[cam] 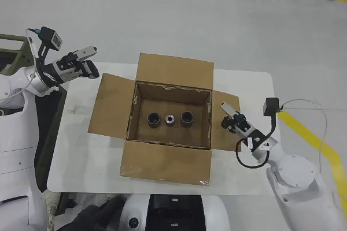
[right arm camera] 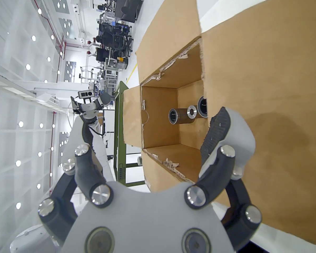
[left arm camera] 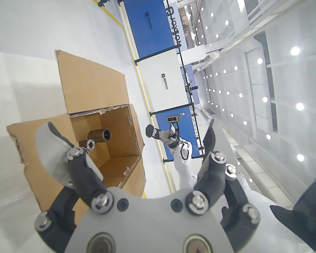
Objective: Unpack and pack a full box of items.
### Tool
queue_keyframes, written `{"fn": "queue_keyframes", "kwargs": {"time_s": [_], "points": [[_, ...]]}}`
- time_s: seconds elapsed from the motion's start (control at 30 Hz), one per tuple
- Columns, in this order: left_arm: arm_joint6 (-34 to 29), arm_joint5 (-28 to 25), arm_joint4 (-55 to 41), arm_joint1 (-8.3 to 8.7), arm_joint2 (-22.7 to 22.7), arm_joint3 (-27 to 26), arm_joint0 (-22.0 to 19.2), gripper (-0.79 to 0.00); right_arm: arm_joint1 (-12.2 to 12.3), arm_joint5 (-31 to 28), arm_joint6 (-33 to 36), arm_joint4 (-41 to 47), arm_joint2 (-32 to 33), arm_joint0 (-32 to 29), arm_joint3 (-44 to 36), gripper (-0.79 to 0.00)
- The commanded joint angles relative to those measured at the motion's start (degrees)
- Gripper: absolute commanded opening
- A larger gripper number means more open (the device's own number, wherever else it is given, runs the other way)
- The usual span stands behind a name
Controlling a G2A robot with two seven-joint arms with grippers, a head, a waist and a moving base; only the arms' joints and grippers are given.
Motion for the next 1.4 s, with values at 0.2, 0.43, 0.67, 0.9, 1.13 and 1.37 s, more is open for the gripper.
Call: {"fn": "queue_keyframes", "kwargs": {"time_s": [0.2,0.43,0.67,0.9,1.13,1.37], "points": [[0.0,0.0,0.0,0.00,0.0,0.0,0.0,0.000,-0.2,7.1,5.8,-8.6,-8.1,7.8,-0.5,0.000],[0.0,0.0,0.0,0.00,0.0,0.0,0.0,0.000,-0.8,13.3,8.4,-16.4,-16.0,15.0,0.6,0.000],[0.0,0.0,0.0,0.00,0.0,0.0,0.0,0.000,-1.2,15.6,9.4,-20.3,-19.3,18.0,1.3,0.000],[0.0,0.0,0.0,0.00,0.0,0.0,0.0,0.000,-1.2,15.6,9.4,-20.3,-19.3,18.0,1.3,0.000],[0.0,0.0,0.0,0.00,0.0,0.0,0.0,0.000,-1.2,15.6,9.4,-20.3,-19.3,18.0,1.3,0.000],[0.0,0.0,0.0,0.00,0.0,0.0,0.0,0.000,-1.2,17.9,11.3,-27.9,-21.5,20.7,3.7,0.000]]}}
